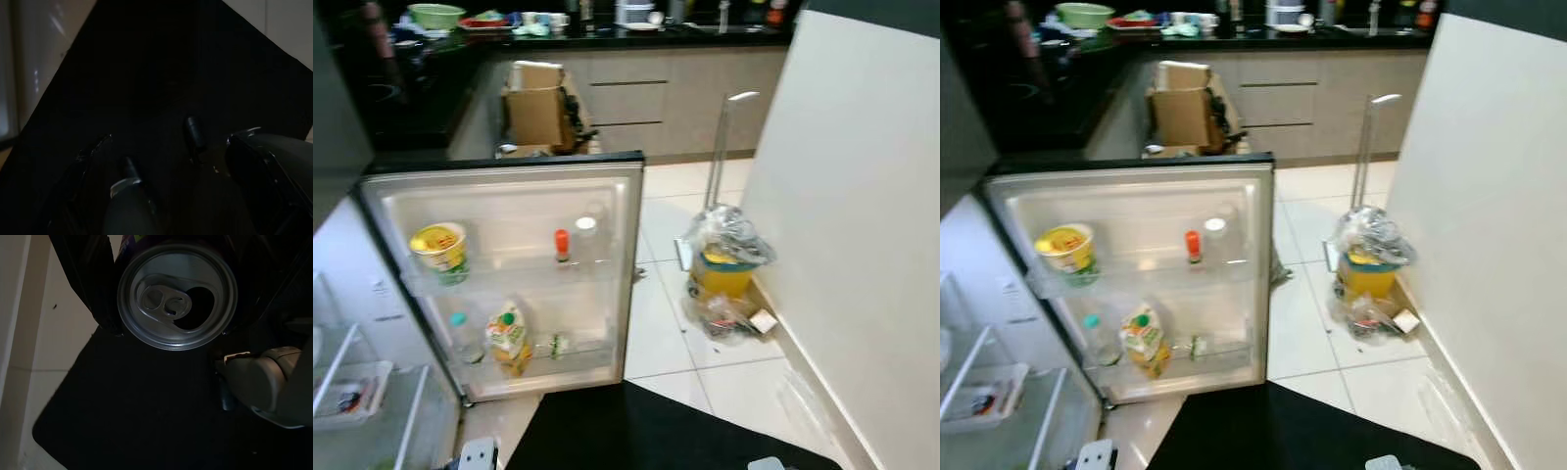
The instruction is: Restocking fridge
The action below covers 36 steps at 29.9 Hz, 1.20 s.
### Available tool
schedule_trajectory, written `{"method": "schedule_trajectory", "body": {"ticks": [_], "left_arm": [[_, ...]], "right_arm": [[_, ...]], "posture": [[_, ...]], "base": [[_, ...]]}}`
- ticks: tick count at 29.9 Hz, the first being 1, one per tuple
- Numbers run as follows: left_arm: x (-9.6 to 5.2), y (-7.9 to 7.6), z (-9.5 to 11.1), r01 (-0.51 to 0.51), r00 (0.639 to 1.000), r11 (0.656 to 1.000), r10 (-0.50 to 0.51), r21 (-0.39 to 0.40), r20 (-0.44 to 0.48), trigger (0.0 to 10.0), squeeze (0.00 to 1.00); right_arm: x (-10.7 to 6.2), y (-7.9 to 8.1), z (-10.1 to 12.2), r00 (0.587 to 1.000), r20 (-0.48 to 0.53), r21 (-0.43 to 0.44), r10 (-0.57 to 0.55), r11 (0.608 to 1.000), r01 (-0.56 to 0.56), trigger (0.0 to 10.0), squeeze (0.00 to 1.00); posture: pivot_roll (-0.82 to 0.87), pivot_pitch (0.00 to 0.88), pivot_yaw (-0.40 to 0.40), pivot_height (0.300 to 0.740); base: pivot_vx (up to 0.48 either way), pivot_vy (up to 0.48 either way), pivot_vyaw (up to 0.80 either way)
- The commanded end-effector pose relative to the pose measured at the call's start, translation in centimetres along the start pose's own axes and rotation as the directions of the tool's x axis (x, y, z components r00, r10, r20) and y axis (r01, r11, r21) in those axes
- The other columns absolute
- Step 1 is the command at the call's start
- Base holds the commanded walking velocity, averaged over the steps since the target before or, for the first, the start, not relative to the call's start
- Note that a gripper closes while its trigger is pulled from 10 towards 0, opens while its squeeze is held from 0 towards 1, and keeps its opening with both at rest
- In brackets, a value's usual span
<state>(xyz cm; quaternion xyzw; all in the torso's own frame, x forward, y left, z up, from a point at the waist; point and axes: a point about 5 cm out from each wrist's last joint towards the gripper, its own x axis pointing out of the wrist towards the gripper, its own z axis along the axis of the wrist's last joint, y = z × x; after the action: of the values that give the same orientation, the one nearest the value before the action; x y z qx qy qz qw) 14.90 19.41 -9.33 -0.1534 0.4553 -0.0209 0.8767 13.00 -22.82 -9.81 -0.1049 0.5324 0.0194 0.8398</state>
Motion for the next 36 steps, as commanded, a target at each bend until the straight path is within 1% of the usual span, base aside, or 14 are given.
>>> {"method": "schedule_trajectory", "body": {"ticks": [1, 8, 19, 22, 32, 36], "left_arm": [[-0.06, -0.14, -0.65, 0.001, 1.000, 1.000, -0.001, 0.000, -0.022, 10.0, 0.00], [-0.17, -0.07, -1.00, -0.002, 1.000, 1.000, 0.002, 0.003, -0.031, 10.0, 0.00], [-0.13, -0.14, -0.99, 0.000, 0.999, 1.000, 0.001, 0.008, -0.033, 10.0, 0.00], [-0.11, -0.17, -0.95, 0.000, 0.999, 1.000, 0.001, 0.011, -0.032, 10.0, 0.00], [-0.11, -0.19, -0.90, 0.005, 1.000, 1.000, -0.005, 0.004, -0.028, 10.0, 0.00], [-0.12, -0.15, -0.90, 0.004, 1.000, 1.000, -0.004, 0.003, -0.028, 10.0, 0.00]], "right_arm": [[0.00, -0.04, -0.02, 1.000, -0.003, 0.007, -0.002, 1.000, 0.002, 10.0, 0.00], [0.00, -0.01, -0.01, 1.000, -0.002, 0.006, 0.000, 1.000, 0.000, 10.0, 0.00], [0.01, 0.02, 0.07, 1.000, 0.002, 0.002, 0.001, 1.000, -0.001, 10.0, 0.00], [0.02, 0.01, 0.21, 1.000, 0.014, -0.007, -0.004, 1.000, 0.004, 10.0, 0.00], [0.03, 0.08, 0.50, 0.999, 0.037, 0.004, 0.001, 1.000, -0.001, 10.0, 0.00], [0.03, 0.06, 0.56, 0.999, 0.041, 0.004, 0.003, 1.000, -0.003, 10.0, 0.00]], "posture": [[-0.06, 0.011, 0.006, 0.740], [-0.06, 0.010, 0.006, 0.740], [-0.06, 0.010, 0.005, 0.740], [-0.06, 0.011, 0.006, 0.740], [-0.06, 0.011, 0.009, 0.740], [-0.06, 0.009, 0.010, 0.740]], "base": [[0.000, 0.000, -0.77], [0.000, 0.000, -0.77], [0.000, 0.000, -0.78], [0.000, 0.000, 0.00], [0.000, 0.000, 0.00], [0.247, 0.000, 0.00]]}}
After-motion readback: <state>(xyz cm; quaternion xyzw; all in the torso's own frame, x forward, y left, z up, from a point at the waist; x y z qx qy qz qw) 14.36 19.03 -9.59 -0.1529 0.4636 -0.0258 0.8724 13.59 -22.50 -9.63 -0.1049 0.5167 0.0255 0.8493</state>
